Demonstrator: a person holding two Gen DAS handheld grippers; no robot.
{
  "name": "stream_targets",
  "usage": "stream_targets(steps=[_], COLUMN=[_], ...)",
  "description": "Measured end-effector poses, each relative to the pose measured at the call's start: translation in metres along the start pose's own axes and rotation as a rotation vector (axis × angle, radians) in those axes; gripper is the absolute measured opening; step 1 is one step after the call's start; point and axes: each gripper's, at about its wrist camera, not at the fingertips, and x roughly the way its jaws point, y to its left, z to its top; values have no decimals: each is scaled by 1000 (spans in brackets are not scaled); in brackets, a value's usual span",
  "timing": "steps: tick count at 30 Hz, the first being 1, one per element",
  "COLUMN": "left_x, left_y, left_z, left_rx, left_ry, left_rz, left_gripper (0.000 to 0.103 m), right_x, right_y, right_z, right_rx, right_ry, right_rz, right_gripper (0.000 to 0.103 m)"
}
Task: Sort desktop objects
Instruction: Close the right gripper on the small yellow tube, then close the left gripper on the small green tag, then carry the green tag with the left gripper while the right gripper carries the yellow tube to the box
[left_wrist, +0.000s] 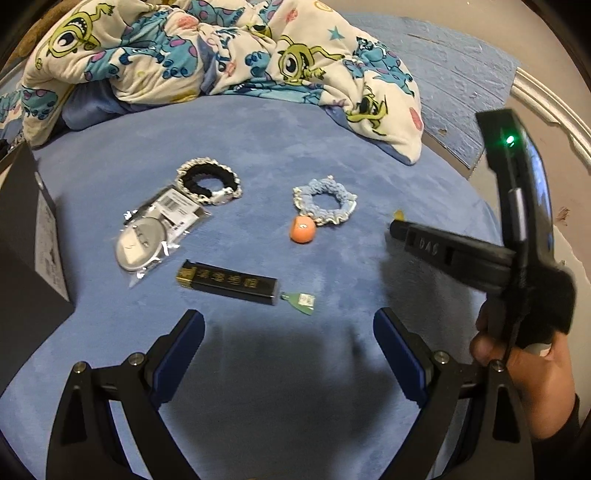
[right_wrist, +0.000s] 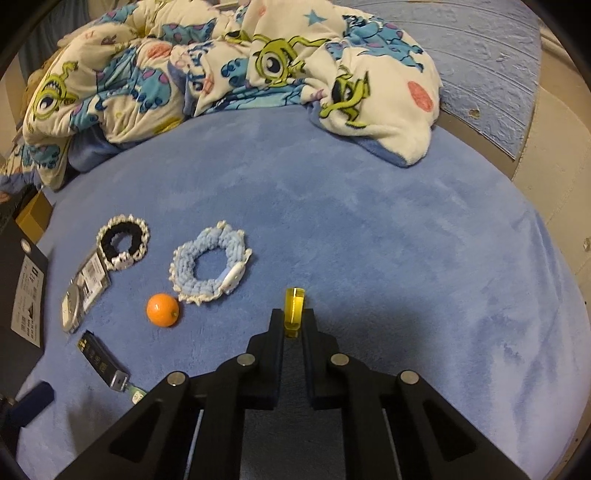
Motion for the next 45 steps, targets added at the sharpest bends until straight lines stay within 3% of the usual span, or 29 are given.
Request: stream_targets(steps=[10,14,18,21,24,26,28,45], left_x=[31,48,50,51,49,49,48,35], left_y=[-18,-17,-17,-17,-14,-10,-5,-10], left_z=[2,-1,-4,-5,-3,-1,0,1], left_rx=[3,-7,6,6,-1,-15,-32,-10], left_ry=[53,83,55,36,21,15,13,-4], left_rz=[28,48,68,86,100,103,105,101], left_gripper=[93,83,81,73,54,34,27,25], right_x=[-6,-7,-7,-7,-8,-9,-9,-14], right_y=[-20,-23,-25,-26,-24,-23,-23,-22], right_z=[5,5,5,6,5,5,4,3], right_rx=[46,56,59,62,58,54,54,50], right_ry=[-11,-12,-13,-13,-15,-15,-14,-20], right_rz=[12,16,19,24,28,28,29,29], right_gripper=[9,9,9,9,9,9,9,9])
